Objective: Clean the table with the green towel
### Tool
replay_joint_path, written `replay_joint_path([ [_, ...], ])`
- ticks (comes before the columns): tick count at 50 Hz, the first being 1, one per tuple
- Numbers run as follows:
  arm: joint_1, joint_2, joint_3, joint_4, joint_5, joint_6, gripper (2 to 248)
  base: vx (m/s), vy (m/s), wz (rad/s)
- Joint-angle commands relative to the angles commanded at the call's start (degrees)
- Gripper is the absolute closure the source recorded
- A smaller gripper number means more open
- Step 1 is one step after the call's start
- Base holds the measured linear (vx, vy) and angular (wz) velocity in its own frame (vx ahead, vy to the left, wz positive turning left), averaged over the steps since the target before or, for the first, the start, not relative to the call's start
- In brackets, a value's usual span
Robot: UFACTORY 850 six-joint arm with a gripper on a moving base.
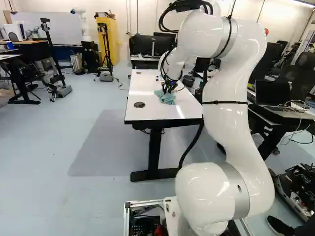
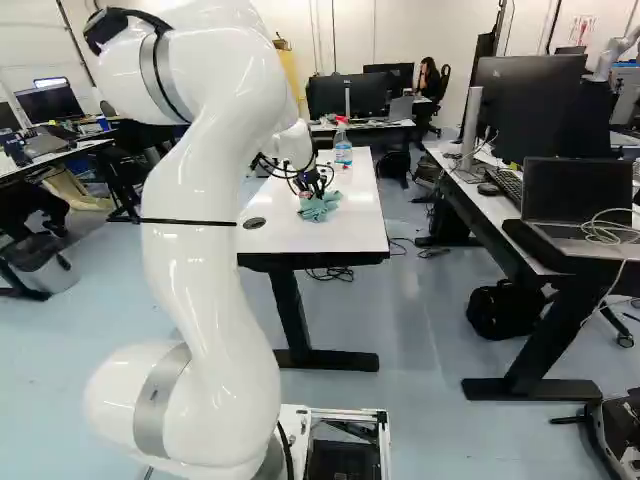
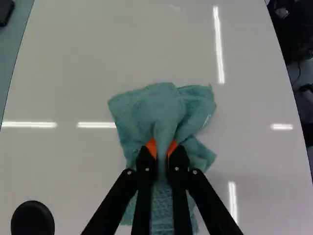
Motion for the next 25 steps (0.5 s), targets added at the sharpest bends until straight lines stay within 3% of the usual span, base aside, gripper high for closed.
replay_joint_path([
  [25, 2.57, -4.99, -7.02, 0.00, 0.00, 0.00, 207, 0.000, 0.000, 0.000],
])
